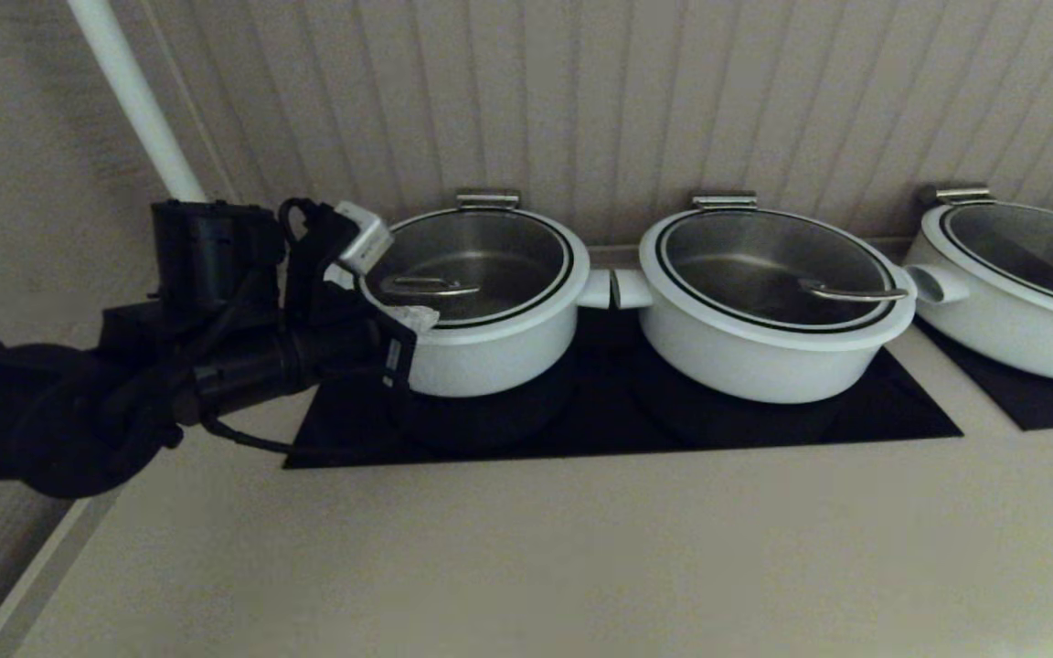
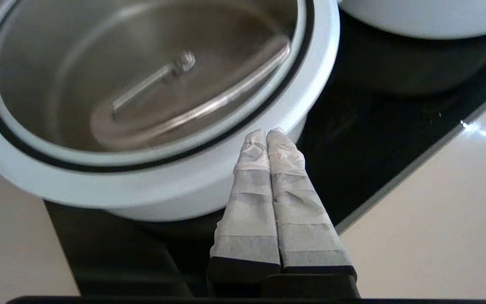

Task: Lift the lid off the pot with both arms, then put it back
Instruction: Open the food pot lid a small opening with the left arm

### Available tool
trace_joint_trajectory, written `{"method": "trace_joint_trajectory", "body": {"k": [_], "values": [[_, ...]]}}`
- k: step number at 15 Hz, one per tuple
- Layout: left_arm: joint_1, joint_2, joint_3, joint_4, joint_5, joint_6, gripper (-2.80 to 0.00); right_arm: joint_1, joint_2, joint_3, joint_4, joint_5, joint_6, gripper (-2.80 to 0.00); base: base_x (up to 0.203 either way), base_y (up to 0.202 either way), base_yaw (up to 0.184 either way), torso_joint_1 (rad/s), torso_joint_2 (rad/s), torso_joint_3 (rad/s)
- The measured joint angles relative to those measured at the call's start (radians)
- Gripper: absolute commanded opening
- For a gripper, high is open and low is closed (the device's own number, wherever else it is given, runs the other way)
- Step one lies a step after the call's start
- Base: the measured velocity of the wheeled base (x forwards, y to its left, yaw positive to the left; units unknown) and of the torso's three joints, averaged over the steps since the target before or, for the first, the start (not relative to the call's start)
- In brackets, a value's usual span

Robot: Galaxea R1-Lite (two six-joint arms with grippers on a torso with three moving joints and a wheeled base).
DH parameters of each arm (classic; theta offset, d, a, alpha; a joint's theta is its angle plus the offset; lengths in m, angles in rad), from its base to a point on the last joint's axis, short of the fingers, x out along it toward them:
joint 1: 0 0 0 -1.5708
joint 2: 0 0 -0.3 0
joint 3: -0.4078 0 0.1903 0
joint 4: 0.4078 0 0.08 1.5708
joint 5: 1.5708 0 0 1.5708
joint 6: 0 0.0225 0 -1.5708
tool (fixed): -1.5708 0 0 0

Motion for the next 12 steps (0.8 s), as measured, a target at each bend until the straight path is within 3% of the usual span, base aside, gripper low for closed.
{"method": "trace_joint_trajectory", "body": {"k": [12], "values": [[0.000,0.049,-0.023,-0.022,0.044,0.003,-2.80,0.000,0.000,0.000,0.000,0.000,0.000,-2.80,0.000,0.000,0.000,0.000,0.00,0.000]]}}
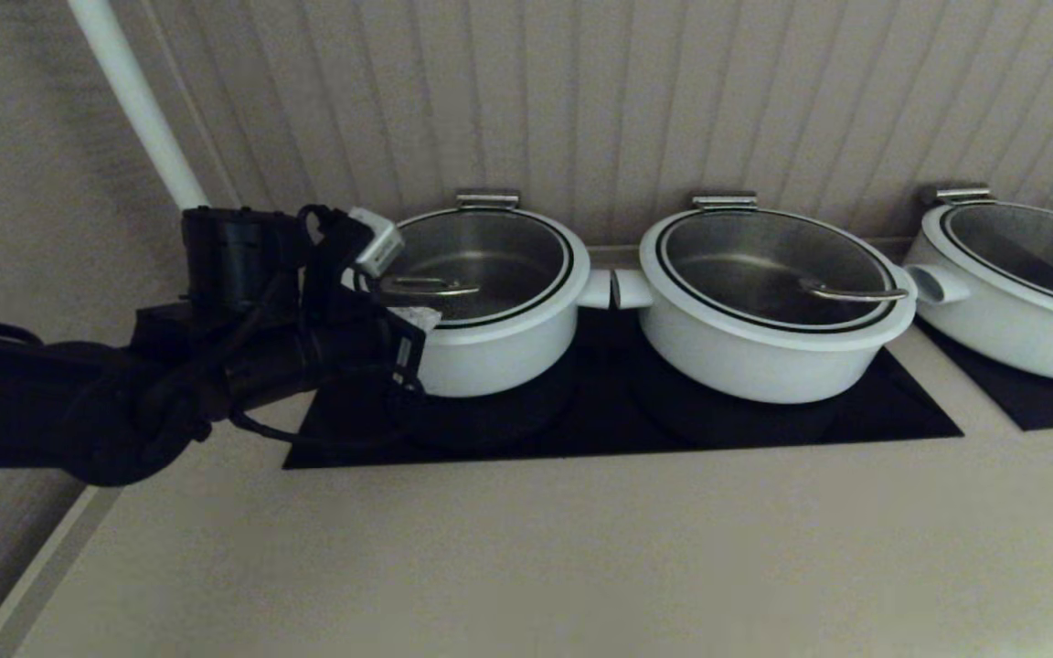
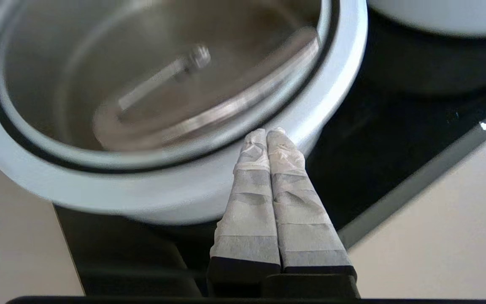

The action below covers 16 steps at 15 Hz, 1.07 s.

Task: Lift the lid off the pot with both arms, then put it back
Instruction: Open the food pot lid a small opening with the left arm

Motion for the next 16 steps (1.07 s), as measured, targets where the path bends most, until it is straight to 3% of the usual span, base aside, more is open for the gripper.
{"method": "trace_joint_trajectory", "body": {"k": [4,16], "values": [[0.000,0.038,-0.012,-0.085,0.067,0.000,-2.80,0.000,0.000,0.000,0.000,0.000,0.000,-2.80,0.000,0.000,0.000,0.000,0.00,0.000],[0.002,0.099,-0.134,-0.086,0.071,0.006,-2.80,0.000,0.000,0.000,0.000,0.000,0.000,-2.80,0.000,0.000,0.000,0.000,0.00,0.000]]}}
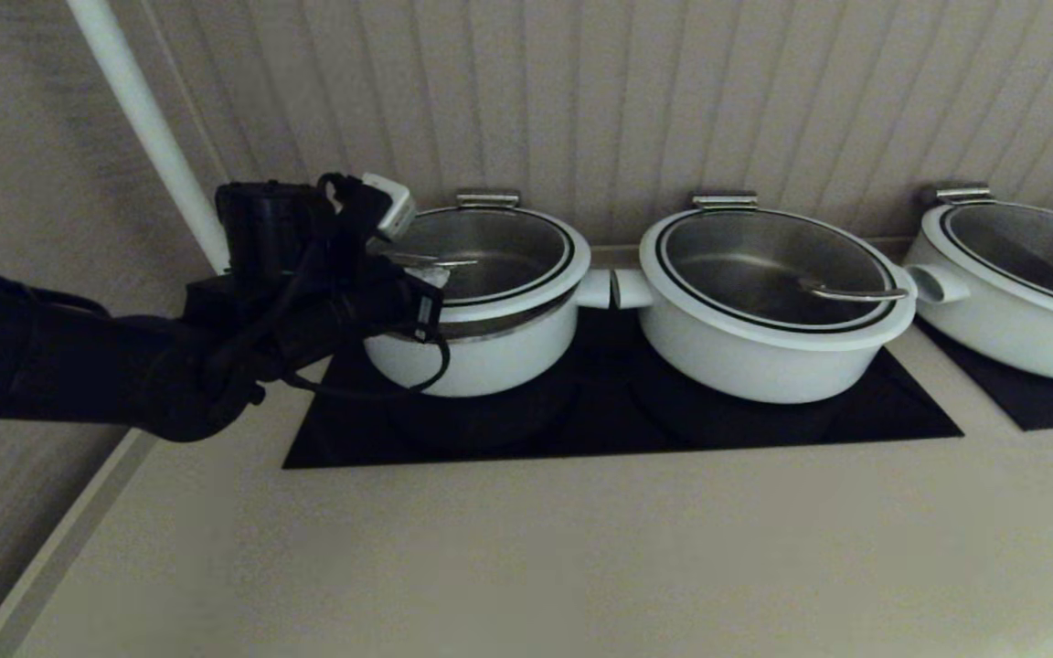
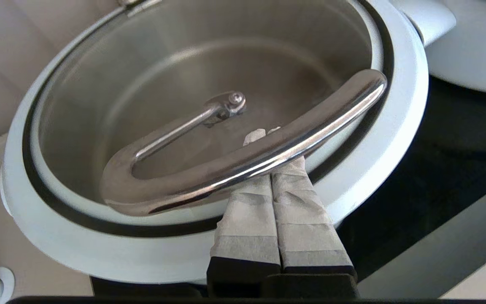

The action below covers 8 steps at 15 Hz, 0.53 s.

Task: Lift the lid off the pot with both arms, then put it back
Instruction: Open the food pot lid a small opening with the left arm

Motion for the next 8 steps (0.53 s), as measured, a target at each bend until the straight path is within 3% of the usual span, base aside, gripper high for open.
{"method": "trace_joint_trajectory", "body": {"k": [8], "values": [[0.003,-0.007,-0.048,0.007,0.000,0.005,-2.80,0.000,0.000,0.000,0.001,0.000,0.000,-2.80,0.000,0.000,0.000,0.000,0.00,0.000]]}}
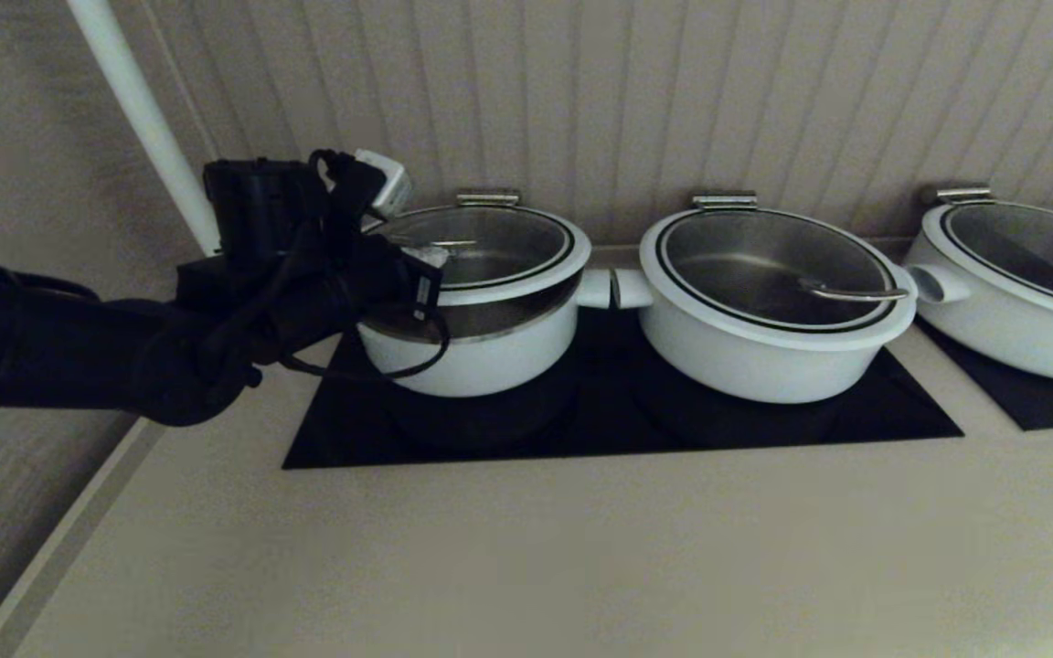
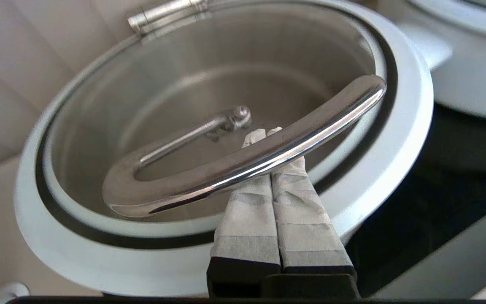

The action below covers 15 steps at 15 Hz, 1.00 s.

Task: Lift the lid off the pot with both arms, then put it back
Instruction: Open the food pot lid a small opening with the left arm, then hold the pot lid with the right arm

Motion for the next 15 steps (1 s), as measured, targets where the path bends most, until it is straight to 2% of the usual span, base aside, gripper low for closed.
{"method": "trace_joint_trajectory", "body": {"k": [3,10,15], "values": [[0.000,-0.001,-0.022,0.001,-0.001,0.023,-2.80,0.000,0.000,0.000,-0.001,0.000,0.001,-2.80,0.000,0.000,0.000,0.000,0.00,0.000],[0.000,0.001,-0.027,-0.001,-0.001,0.026,-2.80,0.000,0.000,0.000,0.000,0.000,0.000,-2.80,0.000,0.000,0.000,0.000,0.00,0.000],[0.000,0.003,-0.027,-0.005,-0.001,0.023,-2.80,0.001,0.000,0.000,0.004,0.014,-0.040,-2.80,0.000,0.000,0.000,0.000,0.00,0.000]]}}
